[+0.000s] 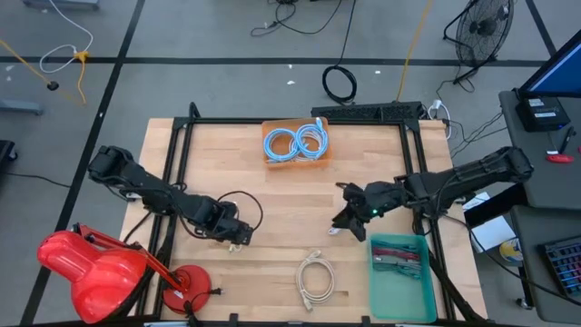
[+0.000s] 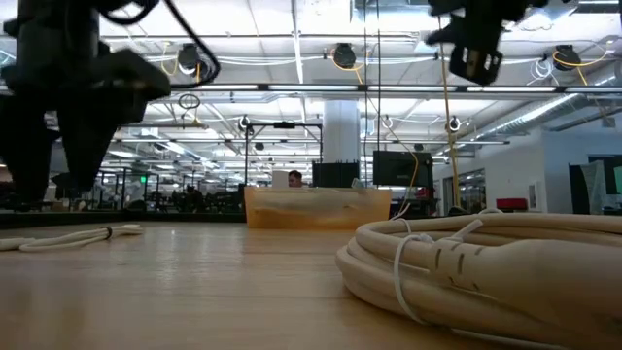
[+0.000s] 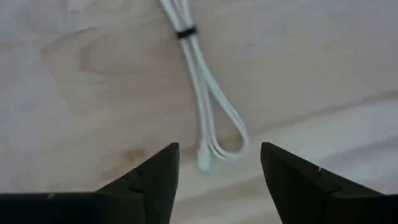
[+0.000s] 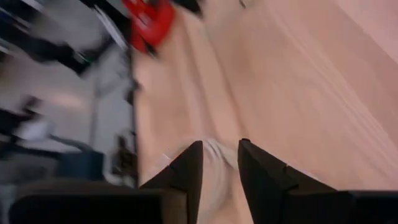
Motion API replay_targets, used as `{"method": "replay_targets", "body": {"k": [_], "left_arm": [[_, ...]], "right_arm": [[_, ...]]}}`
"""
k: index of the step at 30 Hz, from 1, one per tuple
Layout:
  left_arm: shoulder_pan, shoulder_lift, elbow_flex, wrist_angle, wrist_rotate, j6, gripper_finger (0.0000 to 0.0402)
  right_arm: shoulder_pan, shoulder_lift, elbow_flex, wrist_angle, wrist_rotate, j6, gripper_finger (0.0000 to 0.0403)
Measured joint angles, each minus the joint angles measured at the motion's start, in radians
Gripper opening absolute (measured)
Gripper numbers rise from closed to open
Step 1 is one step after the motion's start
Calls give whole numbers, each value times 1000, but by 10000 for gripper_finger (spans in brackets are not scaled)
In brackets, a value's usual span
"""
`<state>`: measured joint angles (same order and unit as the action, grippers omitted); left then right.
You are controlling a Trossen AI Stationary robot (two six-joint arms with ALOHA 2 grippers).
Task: Pick & Place USB Port
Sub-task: Put the small yellow charger cable into the green bin
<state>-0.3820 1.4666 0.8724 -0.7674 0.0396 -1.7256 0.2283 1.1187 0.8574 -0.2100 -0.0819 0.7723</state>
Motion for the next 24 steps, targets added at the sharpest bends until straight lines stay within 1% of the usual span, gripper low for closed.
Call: {"method": "replay_targets", "body": {"k": [4, 8, 15, 19, 24], "left_arm": [[1, 0, -80, 53, 8, -12, 234], [7, 0, -129, 144, 4, -15, 234], [34, 0, -131, 210, -27, 16, 234], [53, 14, -130, 220, -32, 36, 234], [72, 79, -126, 252, 28, 77, 234]], "right_arm": [[-1, 0, 0, 131, -1, -1, 108], [1, 0, 0, 184, -1, 0, 109], [2, 0, 0, 190, -1, -2, 108], [2, 0, 0, 190, 0, -7, 106], [2, 0, 0, 192, 1, -15, 105]]}}
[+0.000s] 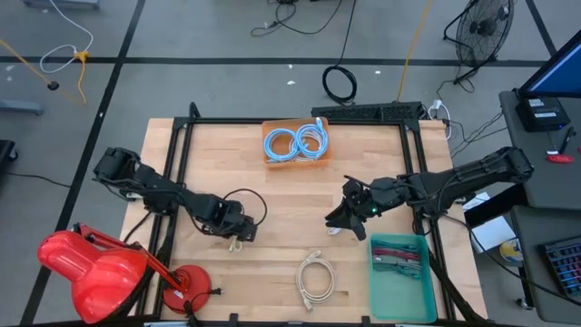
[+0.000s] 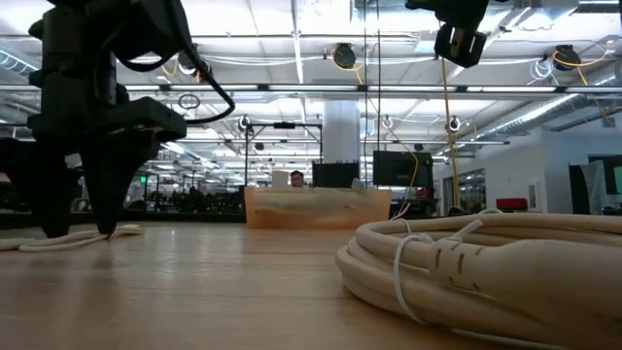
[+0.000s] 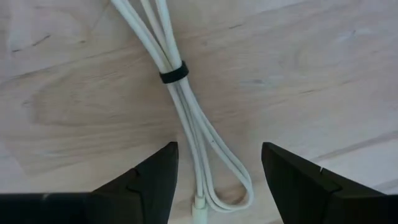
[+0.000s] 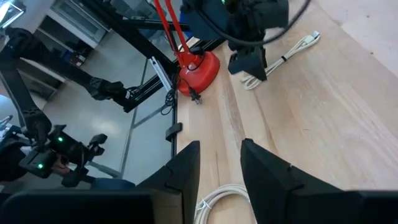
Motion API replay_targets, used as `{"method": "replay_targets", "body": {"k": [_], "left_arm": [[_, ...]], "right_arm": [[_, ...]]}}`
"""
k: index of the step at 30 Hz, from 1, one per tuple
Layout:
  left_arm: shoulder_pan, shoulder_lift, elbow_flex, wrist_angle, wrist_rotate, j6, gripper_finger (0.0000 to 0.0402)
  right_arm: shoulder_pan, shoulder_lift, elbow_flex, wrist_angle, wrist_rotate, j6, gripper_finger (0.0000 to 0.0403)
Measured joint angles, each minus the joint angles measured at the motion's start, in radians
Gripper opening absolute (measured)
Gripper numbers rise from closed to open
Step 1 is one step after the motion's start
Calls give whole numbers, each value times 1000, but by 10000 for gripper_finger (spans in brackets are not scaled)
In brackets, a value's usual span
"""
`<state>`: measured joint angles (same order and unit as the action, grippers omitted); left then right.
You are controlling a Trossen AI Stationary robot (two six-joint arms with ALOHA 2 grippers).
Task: Pick & Place USB Port
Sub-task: Put the small yellow charger cable into the green bin
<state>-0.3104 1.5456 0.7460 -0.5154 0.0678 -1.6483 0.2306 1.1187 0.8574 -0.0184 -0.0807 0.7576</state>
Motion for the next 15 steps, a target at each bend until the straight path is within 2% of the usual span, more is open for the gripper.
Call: {"method": "replay_targets", "body": {"k": [3, 5, 8, 12, 15], "left_arm": [[4, 39, 6, 10, 23, 9, 232], [5, 55, 18, -8, 35, 8, 215], [9, 60, 31, -51, 39, 7, 153], [20, 41, 29, -58, 57, 40, 28], [22, 20, 31, -47, 30, 57, 15]], "right_arm": [[0, 0, 0, 5, 0, -3, 105], [0, 0, 0, 7, 0, -3, 105], [0, 0, 0, 8, -1, -3, 104], [0, 0, 0, 11, -1, 0, 105], [0, 0, 0, 22, 0, 16, 104]]}}
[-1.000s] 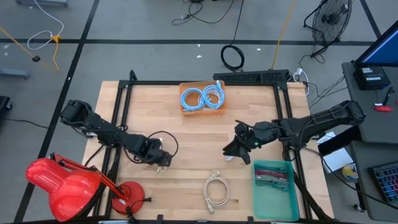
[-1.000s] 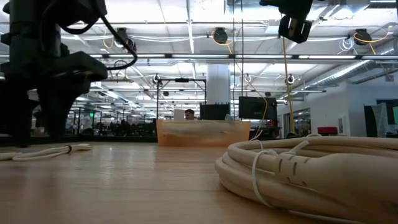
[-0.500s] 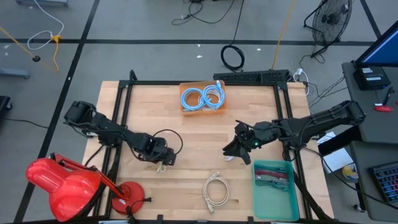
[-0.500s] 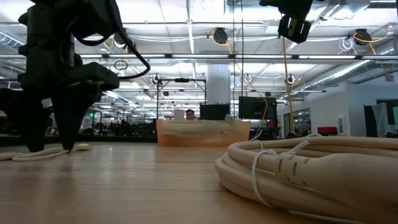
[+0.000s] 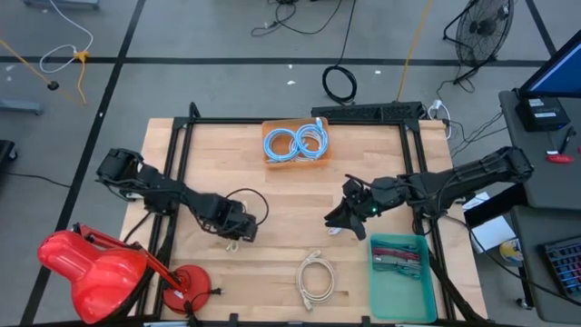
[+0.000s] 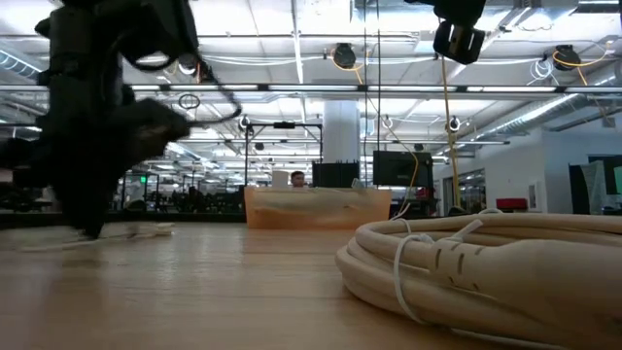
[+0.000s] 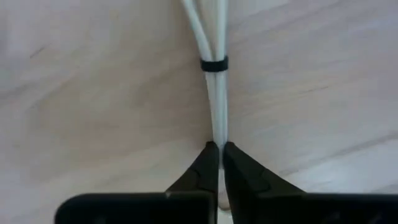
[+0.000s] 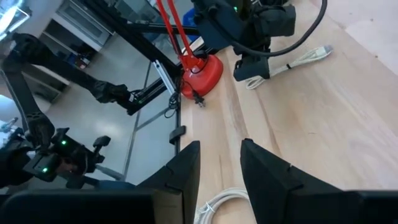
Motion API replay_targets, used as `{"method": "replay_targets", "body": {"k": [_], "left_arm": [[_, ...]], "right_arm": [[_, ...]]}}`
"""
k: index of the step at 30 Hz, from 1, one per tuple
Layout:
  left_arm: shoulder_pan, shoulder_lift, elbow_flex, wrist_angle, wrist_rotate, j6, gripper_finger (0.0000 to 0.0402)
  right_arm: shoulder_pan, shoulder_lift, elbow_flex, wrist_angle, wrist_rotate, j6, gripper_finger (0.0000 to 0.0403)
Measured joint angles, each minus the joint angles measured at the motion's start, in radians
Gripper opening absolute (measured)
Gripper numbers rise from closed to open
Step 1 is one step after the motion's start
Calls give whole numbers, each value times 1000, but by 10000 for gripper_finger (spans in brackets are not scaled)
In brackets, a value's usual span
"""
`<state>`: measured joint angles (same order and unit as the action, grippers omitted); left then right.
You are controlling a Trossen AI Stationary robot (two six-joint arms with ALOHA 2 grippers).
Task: Pick & Place USB Port
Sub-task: Put the small yellow charger cable into the green bin
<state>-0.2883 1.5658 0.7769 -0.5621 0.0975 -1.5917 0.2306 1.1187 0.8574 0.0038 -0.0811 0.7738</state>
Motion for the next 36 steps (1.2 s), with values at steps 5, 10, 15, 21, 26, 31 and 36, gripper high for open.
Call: {"method": "replay_targets", "body": {"k": [5, 10, 15, 21, 26, 31, 36], "left_arm": [[-21, -104, 70, 141, -268, 121, 4], [-27, -183, 161, 437, -535, 395, 3], [-8, -190, 296, 606, -582, 661, 2], [3, -136, 455, 598, -484, 772, 1], [-5, -82, 490, 599, -441, 759, 1], [-19, -28, 485, 617, -414, 729, 1], [-36, -16, 487, 651, -427, 723, 0]], "right_arm": [[0, 0, 0, 63, 0, 35, 105], [0, 0, 0, 176, 37, 48, 105], [-18, 0, 0, 276, 85, 51, 105], [-52, 0, 0, 408, 106, 38, 105], [-67, 0, 0, 545, 110, 15, 105], [-68, -1, 0, 536, 112, 18, 108], [-68, 2, 0, 515, 118, 29, 143]]}}
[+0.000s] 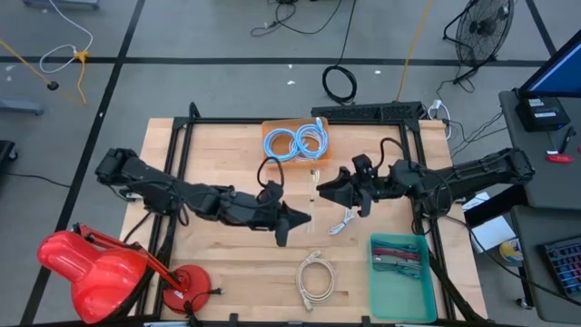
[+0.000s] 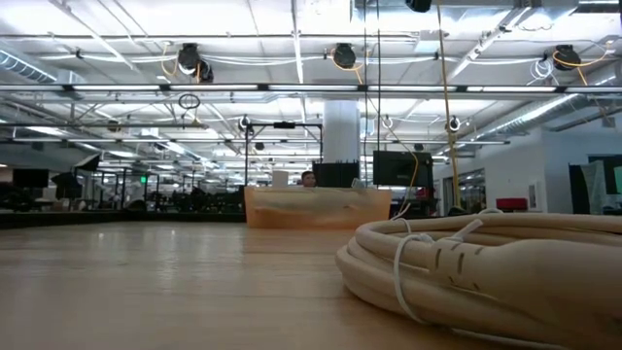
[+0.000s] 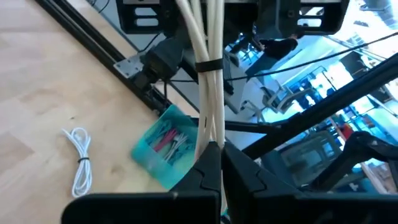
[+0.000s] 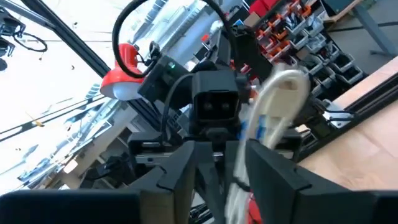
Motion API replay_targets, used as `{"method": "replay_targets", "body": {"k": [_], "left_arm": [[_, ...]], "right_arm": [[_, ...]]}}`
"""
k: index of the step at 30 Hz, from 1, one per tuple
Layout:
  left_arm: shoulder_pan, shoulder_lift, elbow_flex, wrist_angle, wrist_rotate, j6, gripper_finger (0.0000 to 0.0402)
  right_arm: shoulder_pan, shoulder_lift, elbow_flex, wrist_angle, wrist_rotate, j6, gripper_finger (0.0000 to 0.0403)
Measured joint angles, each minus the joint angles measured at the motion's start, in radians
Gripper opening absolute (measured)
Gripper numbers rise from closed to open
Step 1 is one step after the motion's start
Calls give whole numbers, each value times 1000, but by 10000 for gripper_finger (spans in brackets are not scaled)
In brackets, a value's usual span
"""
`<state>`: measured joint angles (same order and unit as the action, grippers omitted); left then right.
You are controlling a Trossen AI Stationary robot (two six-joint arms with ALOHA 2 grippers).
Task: Pick & Place USB Port
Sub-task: Put the small yellow charger cable into the green bin
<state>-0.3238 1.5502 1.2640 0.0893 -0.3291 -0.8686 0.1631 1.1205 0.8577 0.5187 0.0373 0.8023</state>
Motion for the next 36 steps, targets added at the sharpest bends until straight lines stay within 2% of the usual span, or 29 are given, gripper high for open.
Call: {"method": "replay_targets", "body": {"k": [3, 9, 15, 18, 27, 36], "left_arm": [[0, 0, 0, 2, -13, 7, 0], [1, -1, 0, 21, -21, 11, 0], [42, -1, 0, 83, -14, 26, 0], [71, -1, 0, 121, 38, 28, 0], [89, -2, 0, 117, 105, 24, 0], [102, 41, 0, 130, 147, -5, 0]], "right_arm": [[0, 0, 0, -4, 43, 25, 177], [0, 0, 0, -15, 45, 34, 232], [0, 0, 0, -17, 45, 25, 260], [0, 0, 0, -18, 44, 21, 265], [0, 0, 0, -23, 37, 15, 241], [0, 0, 0, -24, 37, -6, 159]]}}
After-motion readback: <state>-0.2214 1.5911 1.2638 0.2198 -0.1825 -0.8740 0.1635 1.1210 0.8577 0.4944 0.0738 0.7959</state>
